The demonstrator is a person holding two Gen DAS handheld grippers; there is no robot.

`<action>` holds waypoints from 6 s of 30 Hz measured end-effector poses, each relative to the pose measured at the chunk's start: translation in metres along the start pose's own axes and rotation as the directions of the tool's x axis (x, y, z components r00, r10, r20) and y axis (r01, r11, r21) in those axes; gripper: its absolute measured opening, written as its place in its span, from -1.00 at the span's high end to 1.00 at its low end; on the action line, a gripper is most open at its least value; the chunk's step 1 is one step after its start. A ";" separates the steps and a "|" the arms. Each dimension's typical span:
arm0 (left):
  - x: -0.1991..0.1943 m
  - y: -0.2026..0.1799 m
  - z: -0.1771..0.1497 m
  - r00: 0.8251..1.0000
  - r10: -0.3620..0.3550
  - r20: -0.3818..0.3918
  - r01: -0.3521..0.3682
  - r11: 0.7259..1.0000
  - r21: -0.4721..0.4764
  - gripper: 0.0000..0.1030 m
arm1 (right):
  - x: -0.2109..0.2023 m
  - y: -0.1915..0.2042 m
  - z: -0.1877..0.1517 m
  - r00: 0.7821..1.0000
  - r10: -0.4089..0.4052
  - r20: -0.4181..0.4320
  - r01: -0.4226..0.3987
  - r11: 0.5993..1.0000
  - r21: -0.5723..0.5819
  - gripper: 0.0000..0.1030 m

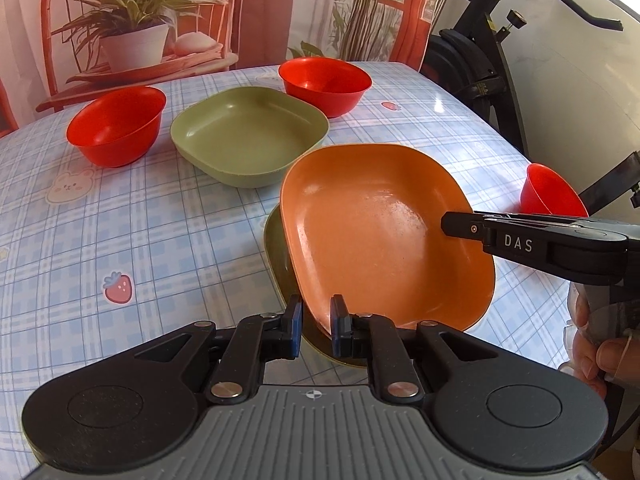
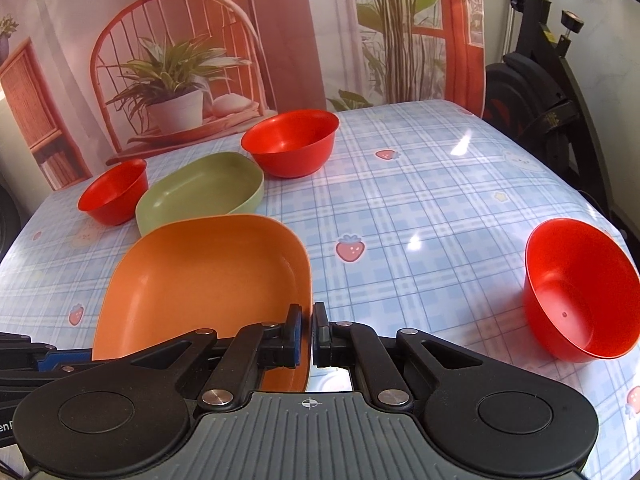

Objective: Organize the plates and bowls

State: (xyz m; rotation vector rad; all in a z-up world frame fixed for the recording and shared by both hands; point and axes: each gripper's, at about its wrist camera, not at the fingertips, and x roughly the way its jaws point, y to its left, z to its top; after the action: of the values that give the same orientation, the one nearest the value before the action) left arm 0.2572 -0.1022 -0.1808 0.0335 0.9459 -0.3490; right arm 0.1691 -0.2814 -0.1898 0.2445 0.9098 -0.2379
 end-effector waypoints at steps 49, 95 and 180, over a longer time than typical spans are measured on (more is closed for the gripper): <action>0.001 0.016 -0.001 0.999 0.013 0.030 -0.011 0.999 -0.043 0.65 | -0.003 0.001 -0.014 0.998 -0.043 0.039 0.038 0.993 0.114 0.95; 0.054 0.100 0.085 0.987 0.009 0.158 0.000 0.998 -0.059 0.38 | 0.070 0.048 0.109 0.999 -0.019 0.037 0.018 1.000 0.023 0.69; 0.027 0.035 0.027 0.978 -0.165 0.125 0.148 0.980 0.135 0.64 | -0.034 0.026 -0.021 0.993 -0.079 -0.089 0.096 0.973 0.210 0.79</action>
State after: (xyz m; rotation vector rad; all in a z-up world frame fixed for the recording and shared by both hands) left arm 0.3040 -0.0813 -0.1910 0.0489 0.7923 -0.5500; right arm 0.1408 -0.2469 -0.1723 0.4160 0.9764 -0.4113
